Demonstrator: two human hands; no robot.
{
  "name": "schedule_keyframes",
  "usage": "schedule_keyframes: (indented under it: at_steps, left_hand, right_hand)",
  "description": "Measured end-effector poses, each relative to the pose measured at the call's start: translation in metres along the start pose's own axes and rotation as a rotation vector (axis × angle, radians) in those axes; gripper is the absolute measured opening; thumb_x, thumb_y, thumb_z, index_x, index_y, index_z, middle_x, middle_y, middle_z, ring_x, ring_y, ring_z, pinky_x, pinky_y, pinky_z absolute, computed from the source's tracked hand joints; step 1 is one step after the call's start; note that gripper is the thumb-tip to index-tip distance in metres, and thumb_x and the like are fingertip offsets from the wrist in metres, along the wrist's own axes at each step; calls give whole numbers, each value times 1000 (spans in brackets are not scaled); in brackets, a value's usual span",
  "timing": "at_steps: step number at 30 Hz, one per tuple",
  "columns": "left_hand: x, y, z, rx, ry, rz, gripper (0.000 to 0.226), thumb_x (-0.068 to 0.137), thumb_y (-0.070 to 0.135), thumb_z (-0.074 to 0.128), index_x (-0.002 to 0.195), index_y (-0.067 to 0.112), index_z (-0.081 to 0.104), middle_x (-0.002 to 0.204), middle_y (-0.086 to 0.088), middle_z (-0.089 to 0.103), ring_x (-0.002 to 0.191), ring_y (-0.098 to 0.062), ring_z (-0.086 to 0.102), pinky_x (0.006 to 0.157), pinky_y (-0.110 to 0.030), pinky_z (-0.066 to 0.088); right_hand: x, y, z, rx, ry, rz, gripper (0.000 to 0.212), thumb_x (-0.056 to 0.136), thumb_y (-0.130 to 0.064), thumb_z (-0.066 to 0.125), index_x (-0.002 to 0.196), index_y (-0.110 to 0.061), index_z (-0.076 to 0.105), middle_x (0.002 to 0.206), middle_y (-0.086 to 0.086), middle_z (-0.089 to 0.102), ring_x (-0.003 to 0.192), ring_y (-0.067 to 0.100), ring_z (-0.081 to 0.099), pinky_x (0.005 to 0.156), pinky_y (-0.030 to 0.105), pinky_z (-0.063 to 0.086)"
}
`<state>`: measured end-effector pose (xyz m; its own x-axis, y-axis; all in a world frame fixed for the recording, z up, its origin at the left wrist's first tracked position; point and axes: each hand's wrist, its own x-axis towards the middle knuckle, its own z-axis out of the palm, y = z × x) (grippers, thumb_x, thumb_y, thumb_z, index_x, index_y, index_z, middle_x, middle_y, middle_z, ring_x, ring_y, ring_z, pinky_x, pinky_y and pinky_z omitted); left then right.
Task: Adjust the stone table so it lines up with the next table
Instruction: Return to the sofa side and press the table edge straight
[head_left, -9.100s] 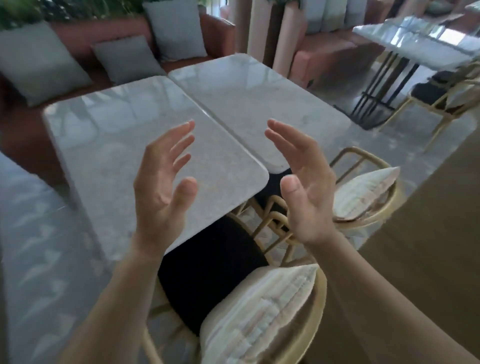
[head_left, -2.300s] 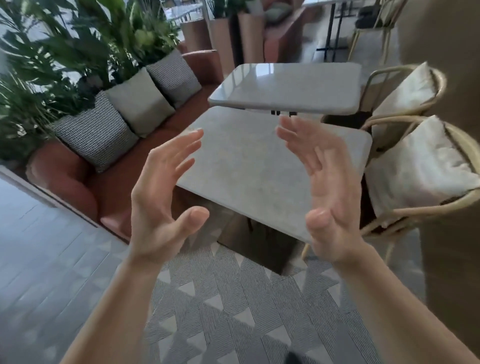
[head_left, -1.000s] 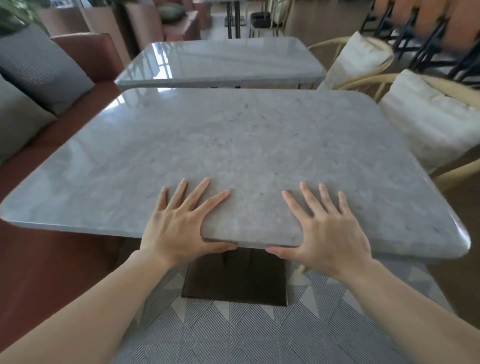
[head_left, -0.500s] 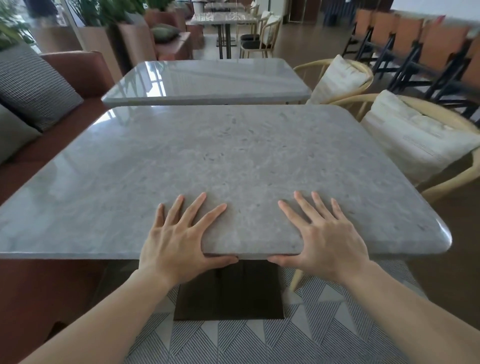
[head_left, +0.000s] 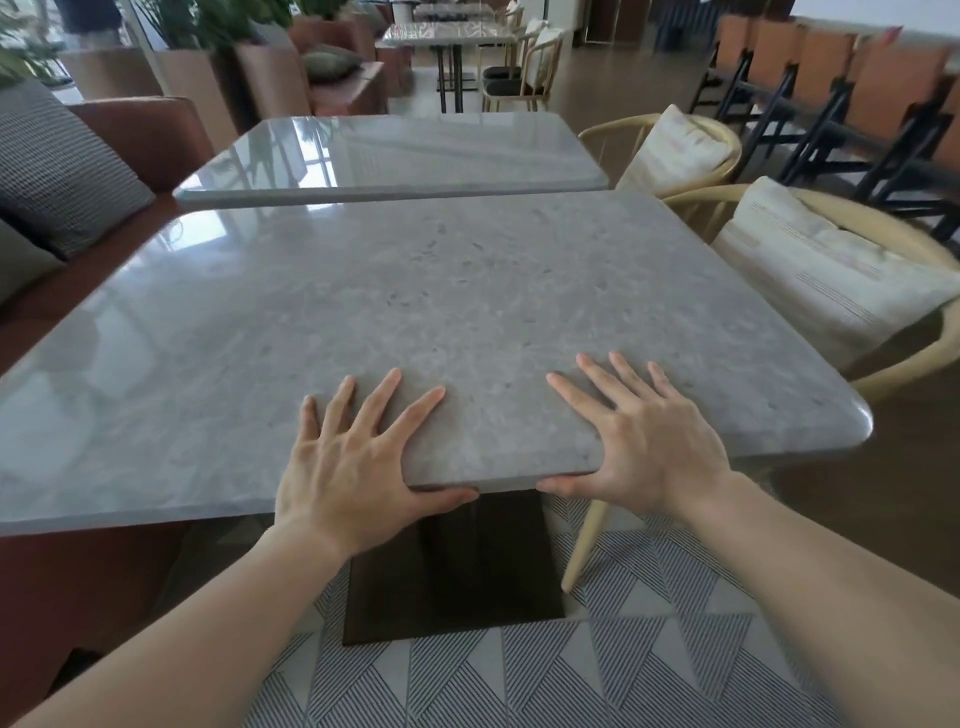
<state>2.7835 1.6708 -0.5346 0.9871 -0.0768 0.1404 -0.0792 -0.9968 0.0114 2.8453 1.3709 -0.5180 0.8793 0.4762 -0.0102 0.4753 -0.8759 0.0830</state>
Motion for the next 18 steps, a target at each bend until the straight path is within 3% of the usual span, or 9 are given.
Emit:
schedule_keyframes:
  at_steps: [10, 18]
  left_hand:
    - [13, 18, 3, -1, 16, -60, 120, 56, 116, 5, 162, 59, 0, 181, 7, 15, 167, -38, 16, 133, -65, 12]
    - [11, 22, -1, -12, 29, -93, 119, 58, 117, 15, 162, 60, 10, 179, 12, 23, 167, -32, 23, 134, -61, 18]
  right_hand:
    - [12, 25, 3, 4, 47, -31, 130, 65, -111, 10, 172, -38, 10, 183, 5, 18, 171, 34, 16, 136, 61, 16]
    - [13, 29, 6, 78, 50, -65, 131, 66, -111, 14, 172, -34, 12, 182, 10, 20, 169, 41, 17, 135, 67, 17]
